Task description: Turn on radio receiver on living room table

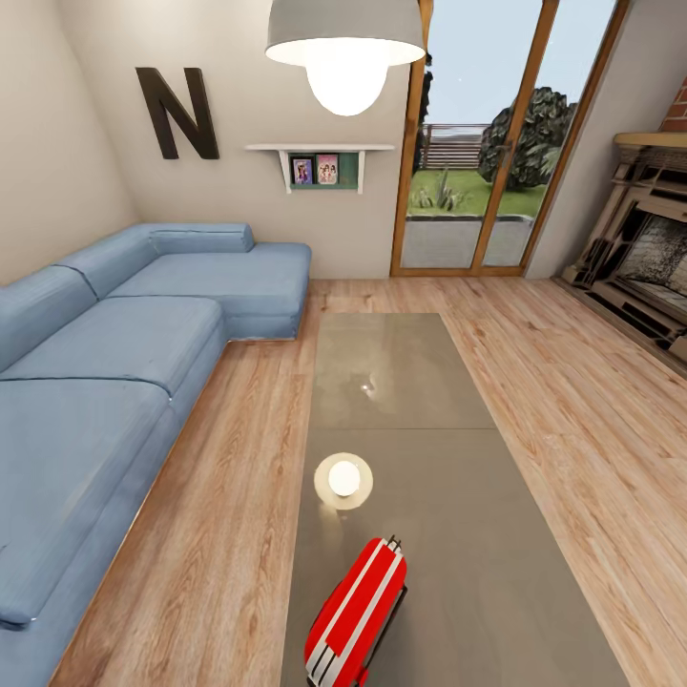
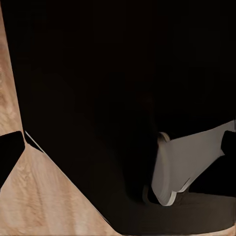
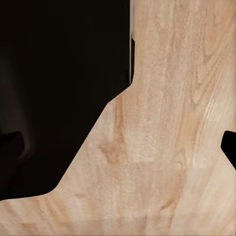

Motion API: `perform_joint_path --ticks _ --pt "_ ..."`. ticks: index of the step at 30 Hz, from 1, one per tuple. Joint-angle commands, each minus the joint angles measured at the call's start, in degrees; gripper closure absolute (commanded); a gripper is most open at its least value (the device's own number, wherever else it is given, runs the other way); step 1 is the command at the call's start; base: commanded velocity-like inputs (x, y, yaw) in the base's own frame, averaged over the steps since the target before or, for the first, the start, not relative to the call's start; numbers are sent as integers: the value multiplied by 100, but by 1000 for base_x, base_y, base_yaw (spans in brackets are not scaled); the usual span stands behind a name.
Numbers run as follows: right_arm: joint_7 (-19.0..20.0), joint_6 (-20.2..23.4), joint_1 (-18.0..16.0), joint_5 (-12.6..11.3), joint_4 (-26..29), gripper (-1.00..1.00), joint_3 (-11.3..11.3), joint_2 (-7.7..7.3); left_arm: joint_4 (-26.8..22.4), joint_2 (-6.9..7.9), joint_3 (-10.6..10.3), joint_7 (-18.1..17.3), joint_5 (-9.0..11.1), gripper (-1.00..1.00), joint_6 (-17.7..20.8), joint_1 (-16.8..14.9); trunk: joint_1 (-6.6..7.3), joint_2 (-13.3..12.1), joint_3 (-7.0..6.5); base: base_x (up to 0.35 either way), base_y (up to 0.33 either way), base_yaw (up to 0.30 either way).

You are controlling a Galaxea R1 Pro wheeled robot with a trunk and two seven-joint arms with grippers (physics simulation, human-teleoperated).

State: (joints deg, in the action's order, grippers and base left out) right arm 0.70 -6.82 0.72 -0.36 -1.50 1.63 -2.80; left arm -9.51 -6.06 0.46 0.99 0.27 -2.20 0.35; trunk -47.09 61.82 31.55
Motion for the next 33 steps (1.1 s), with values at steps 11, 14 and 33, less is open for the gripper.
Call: perform_joint_path --ticks 11,14,33 --pt "-14 80 -2 3 75 -100 12 -37 -324 0 3 7 0 -100 0 0 0 0 0 0 0 0" --pt "-3 57 -2 -16 172 -100 24 -133 -324 0 0 7 5 -100 0 0 0 0 0 0 0 0" --pt "331 5486 -2 -61 8343 -100 464 -541 -327 8 -9 7 25 -100 0 0 0 0 0 0 0 0"
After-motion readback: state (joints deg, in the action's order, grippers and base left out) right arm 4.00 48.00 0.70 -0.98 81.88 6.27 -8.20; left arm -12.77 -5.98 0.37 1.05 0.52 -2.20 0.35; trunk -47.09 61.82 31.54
